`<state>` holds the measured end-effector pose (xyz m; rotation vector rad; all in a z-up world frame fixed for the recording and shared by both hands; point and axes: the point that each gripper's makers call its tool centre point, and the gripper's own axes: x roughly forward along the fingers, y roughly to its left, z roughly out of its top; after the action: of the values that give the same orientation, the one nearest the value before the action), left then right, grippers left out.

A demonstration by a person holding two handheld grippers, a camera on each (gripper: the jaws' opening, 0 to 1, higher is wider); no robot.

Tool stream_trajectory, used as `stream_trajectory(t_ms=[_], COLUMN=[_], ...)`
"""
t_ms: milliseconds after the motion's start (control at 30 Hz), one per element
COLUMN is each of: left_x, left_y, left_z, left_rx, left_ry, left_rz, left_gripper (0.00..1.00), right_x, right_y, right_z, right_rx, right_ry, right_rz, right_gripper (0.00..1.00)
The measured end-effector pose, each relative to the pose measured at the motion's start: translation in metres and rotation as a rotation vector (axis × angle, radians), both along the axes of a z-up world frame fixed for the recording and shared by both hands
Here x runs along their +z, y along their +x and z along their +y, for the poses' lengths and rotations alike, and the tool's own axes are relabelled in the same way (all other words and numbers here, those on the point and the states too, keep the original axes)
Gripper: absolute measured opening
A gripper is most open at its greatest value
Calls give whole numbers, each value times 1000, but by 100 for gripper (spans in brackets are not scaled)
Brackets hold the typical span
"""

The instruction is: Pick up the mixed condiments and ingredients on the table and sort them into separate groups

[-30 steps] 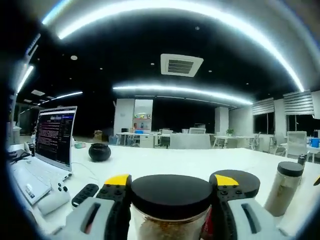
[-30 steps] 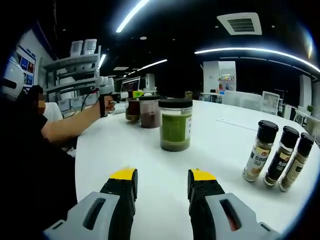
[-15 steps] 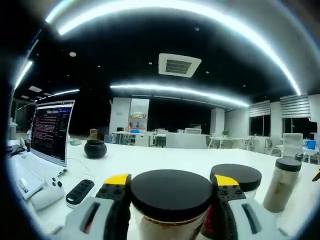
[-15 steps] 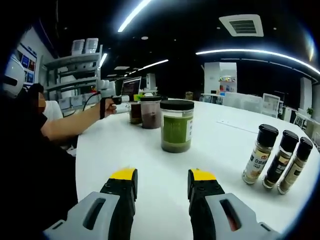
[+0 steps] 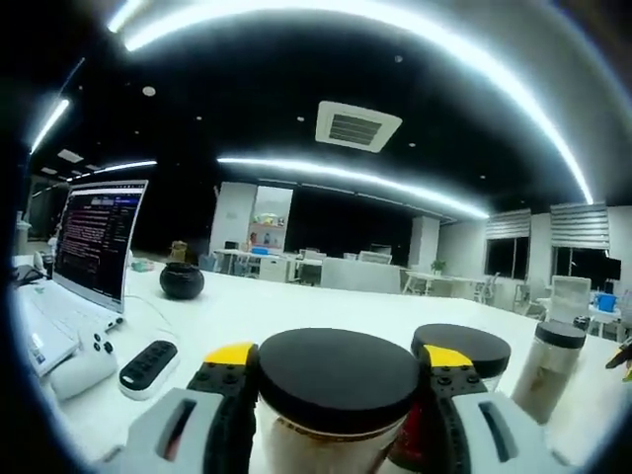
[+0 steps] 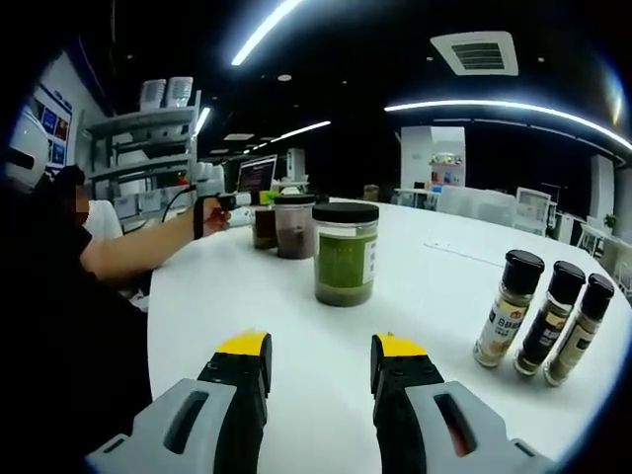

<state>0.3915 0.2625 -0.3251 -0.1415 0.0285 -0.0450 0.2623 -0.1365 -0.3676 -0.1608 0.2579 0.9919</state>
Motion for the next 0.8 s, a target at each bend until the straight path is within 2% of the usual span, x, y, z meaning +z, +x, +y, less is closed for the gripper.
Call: stream_trajectory(t_ms=[300, 400, 433, 500, 800], left_x=[3, 17, 26, 35, 55], left_y=[-1, -5, -7, -8, -8], left_z=[4, 6, 4, 1, -22], left_rx=[-20, 0, -5, -18, -75], left_ry=[-41, -34, -20, -14, 23], left_rz=[9, -31, -62, -87, -121], left_gripper=[64, 62, 62, 62, 64], right_x=[-3, -4, -3, -2, -3], right_y=[-1, 0, -1, -1, -1], right_z=[0, 0, 0, 0, -2], right_rx=[-1, -5, -5, -5, -9], right_ry=[-1, -4, -4, 4, 4], right_rz=[-1, 1, -3, -4, -4], right_gripper=[41, 41, 41, 41, 41])
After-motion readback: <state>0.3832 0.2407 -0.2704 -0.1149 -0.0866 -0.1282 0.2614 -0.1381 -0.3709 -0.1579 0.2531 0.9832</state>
